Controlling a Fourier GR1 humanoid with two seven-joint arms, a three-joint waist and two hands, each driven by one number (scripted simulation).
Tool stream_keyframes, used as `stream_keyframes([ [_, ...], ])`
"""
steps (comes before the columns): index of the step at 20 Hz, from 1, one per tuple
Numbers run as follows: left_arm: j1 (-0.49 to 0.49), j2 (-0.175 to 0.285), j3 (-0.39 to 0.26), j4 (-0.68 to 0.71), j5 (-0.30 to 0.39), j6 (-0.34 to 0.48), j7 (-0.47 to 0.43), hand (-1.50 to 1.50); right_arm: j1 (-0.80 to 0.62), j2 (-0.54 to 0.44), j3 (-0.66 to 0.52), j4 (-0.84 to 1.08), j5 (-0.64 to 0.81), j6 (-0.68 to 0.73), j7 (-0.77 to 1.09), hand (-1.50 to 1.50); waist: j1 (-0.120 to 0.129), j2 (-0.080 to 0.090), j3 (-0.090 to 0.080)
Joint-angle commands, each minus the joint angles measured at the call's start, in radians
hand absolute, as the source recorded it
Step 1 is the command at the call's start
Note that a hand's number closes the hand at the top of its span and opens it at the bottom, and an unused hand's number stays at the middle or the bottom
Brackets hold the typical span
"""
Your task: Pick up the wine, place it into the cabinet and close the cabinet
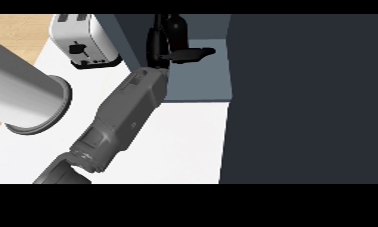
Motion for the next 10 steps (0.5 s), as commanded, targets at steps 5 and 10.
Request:
stream_keyframes([
  [5, 0.151, 0.049, -0.062, -0.278, -0.036, 0.004, 0.084, -1.50, 0.087, -0.020, -0.002, -0.206, -0.054, -0.015, 0.055, -1.50, 0.022, -0.009, 0.000],
  [10, 0.289, -0.001, -0.139, -0.488, -0.059, 0.074, 0.127, -1.50, 0.071, -0.035, -0.024, -0.212, -0.076, -0.022, 0.077, -1.50, 0.031, -0.013, 0.001],
])
